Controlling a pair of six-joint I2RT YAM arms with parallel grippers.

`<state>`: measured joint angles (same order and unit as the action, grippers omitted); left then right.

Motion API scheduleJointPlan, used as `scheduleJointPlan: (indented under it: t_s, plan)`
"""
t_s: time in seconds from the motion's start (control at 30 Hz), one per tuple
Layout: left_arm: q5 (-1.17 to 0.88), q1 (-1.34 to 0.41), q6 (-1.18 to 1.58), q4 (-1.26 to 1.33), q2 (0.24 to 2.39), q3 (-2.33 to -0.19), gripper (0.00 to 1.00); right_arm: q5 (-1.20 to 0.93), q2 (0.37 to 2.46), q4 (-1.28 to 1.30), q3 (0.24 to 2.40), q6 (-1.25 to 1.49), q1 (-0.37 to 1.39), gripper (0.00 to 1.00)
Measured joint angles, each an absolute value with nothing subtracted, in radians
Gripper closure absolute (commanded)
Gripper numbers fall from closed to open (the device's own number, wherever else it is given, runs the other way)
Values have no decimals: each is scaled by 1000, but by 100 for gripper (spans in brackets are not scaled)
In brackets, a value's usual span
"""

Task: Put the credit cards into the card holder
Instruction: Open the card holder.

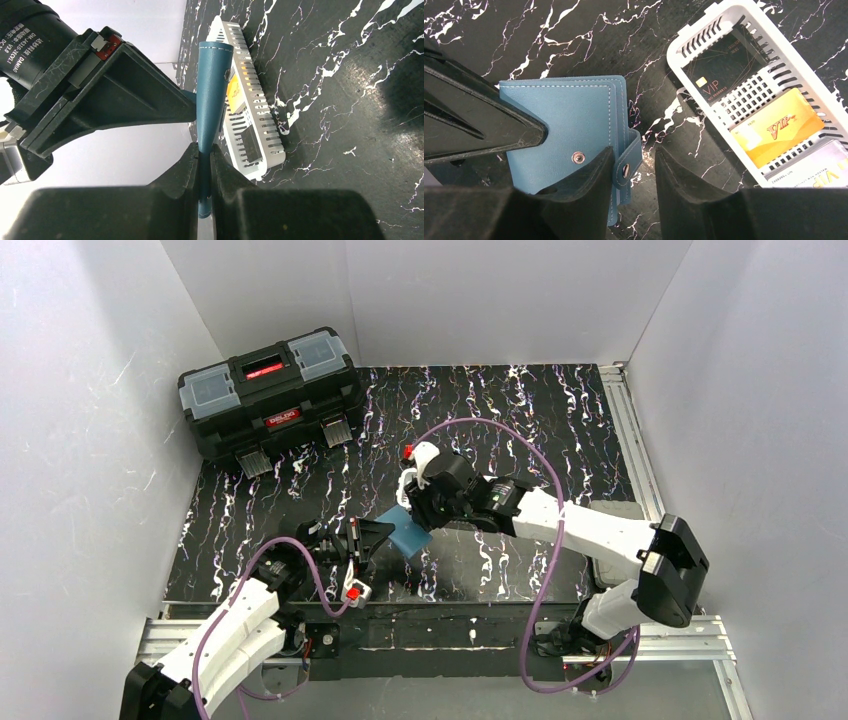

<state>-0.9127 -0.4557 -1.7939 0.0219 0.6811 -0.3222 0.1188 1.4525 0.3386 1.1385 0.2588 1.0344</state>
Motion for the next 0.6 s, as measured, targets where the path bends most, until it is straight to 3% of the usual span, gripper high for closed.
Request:
scheduleJointPlan:
  t_s: [0.17, 0.33, 0.47, 0.5, 0.57, 0.6]
  plan:
    - [-913, -456, -1790, 22, 681, -322, 100, 109, 1461, 334, 1139, 260, 1034, 70]
    - [-914, -456, -1788, 22, 677, -322, 100, 113, 1464, 335, 1139, 258, 1034, 99]
    - [-917, -456, -1787, 23, 667, -321, 100, 138, 1465, 345, 1145, 263, 1034, 99]
    - [-919, -456, -1787, 24, 665, -320, 94, 144, 1466, 349, 1150, 263, 1034, 99]
    - [-920, -456, -1788, 29, 665, -315, 67, 155, 1465, 350, 1154, 263, 1034, 99]
    - [-920, -456, -1791, 32, 665, -311, 63, 160, 1465, 350, 1154, 263, 1034, 99]
